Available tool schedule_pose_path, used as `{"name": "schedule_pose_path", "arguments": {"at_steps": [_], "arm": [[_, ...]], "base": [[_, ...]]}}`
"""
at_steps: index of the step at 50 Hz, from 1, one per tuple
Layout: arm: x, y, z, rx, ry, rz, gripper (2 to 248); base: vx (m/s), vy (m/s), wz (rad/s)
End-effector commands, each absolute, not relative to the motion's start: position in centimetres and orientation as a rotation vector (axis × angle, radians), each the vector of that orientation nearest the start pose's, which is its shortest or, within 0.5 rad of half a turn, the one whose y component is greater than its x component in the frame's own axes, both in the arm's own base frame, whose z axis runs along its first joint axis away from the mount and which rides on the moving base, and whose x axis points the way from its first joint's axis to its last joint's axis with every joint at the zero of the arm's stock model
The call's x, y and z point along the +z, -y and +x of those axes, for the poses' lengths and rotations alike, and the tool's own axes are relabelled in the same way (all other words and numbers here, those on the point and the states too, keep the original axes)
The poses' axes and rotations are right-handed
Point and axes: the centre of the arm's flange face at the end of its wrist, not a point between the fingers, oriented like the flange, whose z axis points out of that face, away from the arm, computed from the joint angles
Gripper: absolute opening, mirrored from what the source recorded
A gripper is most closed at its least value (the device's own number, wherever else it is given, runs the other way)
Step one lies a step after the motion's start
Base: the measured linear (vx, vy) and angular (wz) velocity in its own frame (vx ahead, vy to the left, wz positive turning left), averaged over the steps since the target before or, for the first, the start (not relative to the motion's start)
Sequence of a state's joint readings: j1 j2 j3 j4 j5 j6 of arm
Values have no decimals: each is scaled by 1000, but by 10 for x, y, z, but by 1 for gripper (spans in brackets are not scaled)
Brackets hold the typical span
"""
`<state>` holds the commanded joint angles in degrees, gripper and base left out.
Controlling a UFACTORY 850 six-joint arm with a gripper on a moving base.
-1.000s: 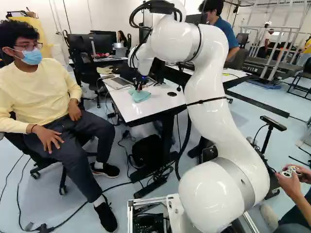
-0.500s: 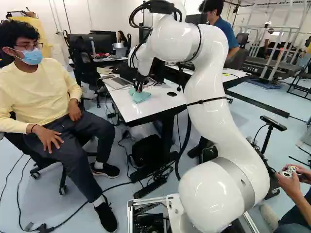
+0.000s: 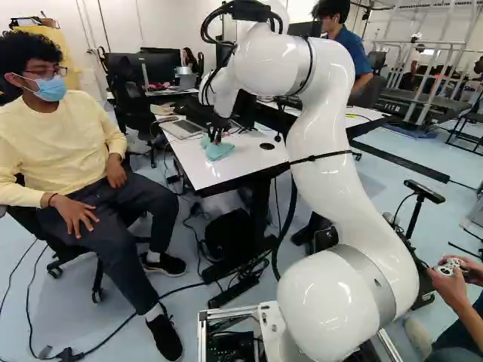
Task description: Clean the table with the green towel
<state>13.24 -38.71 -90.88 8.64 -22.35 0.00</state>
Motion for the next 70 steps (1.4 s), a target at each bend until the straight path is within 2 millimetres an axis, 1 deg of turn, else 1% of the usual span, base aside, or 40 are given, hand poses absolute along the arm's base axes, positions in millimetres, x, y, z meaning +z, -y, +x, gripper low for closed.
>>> {"name": "schedule_pose_path", "arguments": {"at_steps": [15, 23, 32, 42, 49, 59, 64, 70], "arm": [[448, -169, 697, -749, 155, -2892, 44], [447, -173, 702, -757, 160, -2888, 44], [446, -185, 710, -772, 178, -2877, 44], [445, -202, 712, -778, 209, -2866, 44], [445, -214, 707, -772, 235, -2861, 44], [447, -228, 693, -754, 268, -2859, 44], [447, -230, 685, -742, 276, -2862, 44], [448, -224, 677, -729, 271, -2869, 44]], "base": [[0, 0, 0], [0, 0, 0], [0, 0, 0], [0, 0, 0], [0, 0, 0], [0, 0, 0], [0, 0, 0], [0, 0, 0]]}}
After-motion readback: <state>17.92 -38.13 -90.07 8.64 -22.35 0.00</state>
